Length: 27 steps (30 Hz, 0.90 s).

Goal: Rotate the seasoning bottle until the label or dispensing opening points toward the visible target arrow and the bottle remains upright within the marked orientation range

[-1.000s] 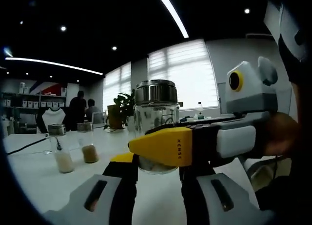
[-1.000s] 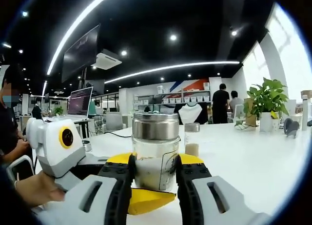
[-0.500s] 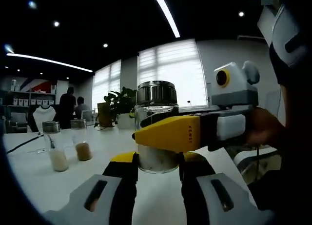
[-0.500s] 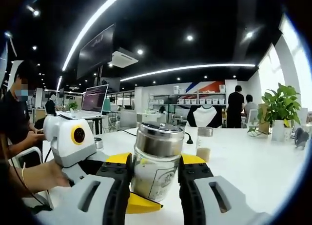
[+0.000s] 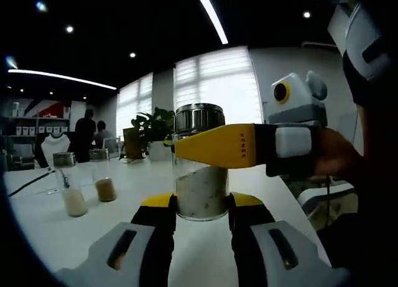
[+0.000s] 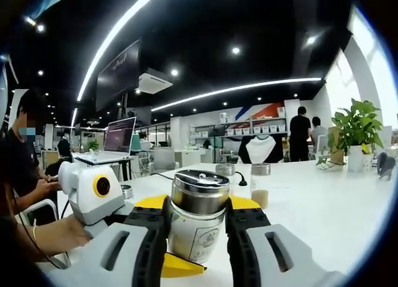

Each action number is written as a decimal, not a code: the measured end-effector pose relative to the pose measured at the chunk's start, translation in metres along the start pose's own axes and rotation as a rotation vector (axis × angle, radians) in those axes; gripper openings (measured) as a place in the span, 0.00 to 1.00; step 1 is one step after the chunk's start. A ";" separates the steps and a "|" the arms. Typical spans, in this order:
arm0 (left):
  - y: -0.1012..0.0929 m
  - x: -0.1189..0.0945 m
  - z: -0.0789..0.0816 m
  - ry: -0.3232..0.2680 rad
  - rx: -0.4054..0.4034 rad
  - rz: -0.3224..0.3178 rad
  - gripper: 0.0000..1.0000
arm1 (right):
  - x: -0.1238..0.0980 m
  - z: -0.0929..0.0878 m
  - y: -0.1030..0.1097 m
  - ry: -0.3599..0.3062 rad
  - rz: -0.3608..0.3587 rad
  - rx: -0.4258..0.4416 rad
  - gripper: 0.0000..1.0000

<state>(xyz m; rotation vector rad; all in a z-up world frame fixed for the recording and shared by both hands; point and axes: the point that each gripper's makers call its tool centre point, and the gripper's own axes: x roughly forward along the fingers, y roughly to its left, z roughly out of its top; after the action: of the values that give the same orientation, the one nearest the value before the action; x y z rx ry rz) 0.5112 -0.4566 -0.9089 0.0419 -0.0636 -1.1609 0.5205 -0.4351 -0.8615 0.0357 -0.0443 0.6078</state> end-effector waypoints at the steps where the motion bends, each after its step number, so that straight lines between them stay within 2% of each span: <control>1: 0.000 0.000 0.000 0.003 -0.001 0.001 0.35 | 0.000 0.000 0.000 -0.003 -0.002 -0.001 0.33; 3: 0.000 0.001 0.001 0.007 -0.003 -0.001 0.35 | -0.001 0.001 -0.003 -0.025 -0.028 0.025 0.33; 6: -0.001 0.002 0.002 0.024 0.008 0.009 0.35 | -0.002 0.002 -0.004 -0.032 -0.044 0.017 0.32; 10: 0.003 0.005 -0.003 0.100 0.057 0.087 0.35 | -0.001 -0.001 -0.009 -0.022 -0.066 0.004 0.32; 14: 0.001 0.008 -0.004 0.131 0.096 0.135 0.35 | -0.001 -0.004 -0.014 -0.010 -0.083 0.008 0.32; 23: 0.006 0.008 0.001 0.147 0.128 0.275 0.40 | 0.000 -0.004 -0.019 -0.009 -0.108 0.002 0.32; 27: 0.006 0.009 0.002 0.141 0.131 0.305 0.40 | -0.001 -0.003 -0.019 -0.011 -0.113 0.002 0.32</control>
<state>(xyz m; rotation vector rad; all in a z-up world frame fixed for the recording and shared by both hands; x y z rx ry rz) 0.5201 -0.4621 -0.9060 0.2225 -0.0197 -0.8454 0.5310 -0.4512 -0.8654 0.0436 -0.0520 0.4945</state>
